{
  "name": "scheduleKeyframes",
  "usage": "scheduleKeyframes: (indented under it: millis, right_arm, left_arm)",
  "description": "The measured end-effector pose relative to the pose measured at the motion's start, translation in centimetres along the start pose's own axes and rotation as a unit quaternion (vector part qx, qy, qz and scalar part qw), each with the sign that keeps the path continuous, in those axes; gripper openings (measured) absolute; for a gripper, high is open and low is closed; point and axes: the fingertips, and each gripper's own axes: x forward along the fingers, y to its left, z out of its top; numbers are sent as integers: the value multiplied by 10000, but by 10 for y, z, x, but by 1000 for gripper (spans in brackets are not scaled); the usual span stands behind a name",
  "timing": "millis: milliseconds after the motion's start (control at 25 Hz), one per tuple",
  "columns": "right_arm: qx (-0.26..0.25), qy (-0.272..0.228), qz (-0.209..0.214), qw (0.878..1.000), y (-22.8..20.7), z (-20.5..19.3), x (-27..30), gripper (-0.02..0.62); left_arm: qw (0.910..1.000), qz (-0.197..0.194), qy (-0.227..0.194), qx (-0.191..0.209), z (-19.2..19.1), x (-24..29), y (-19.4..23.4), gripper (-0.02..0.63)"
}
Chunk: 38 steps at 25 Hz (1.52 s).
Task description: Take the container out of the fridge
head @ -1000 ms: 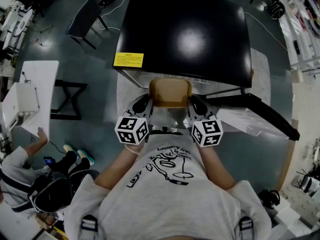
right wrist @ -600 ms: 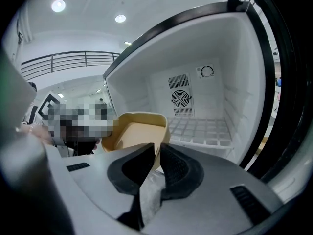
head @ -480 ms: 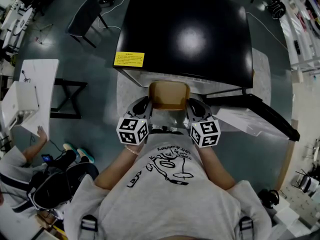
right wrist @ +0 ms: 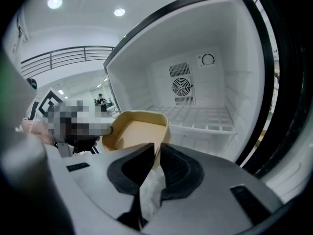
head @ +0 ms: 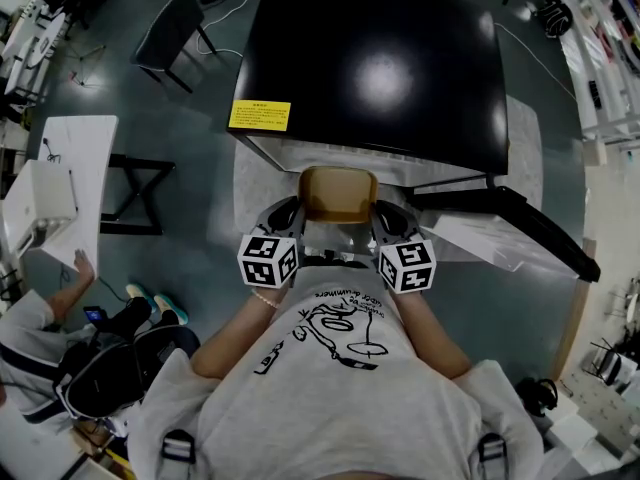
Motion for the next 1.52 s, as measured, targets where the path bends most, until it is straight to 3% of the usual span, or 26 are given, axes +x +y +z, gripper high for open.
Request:
scheduleKeyframes:
  millis: [1280, 1520]
  right_arm:
    - [-75, 762, 11, 9971, -4, -69, 32, 55]
    - [-86, 919, 7, 9957, -6, -85, 40, 55]
  left_arm:
    - [9966, 60, 816, 10, -74, 27, 21, 49]
    - [9953, 89, 951, 156, -86, 34, 25, 49]
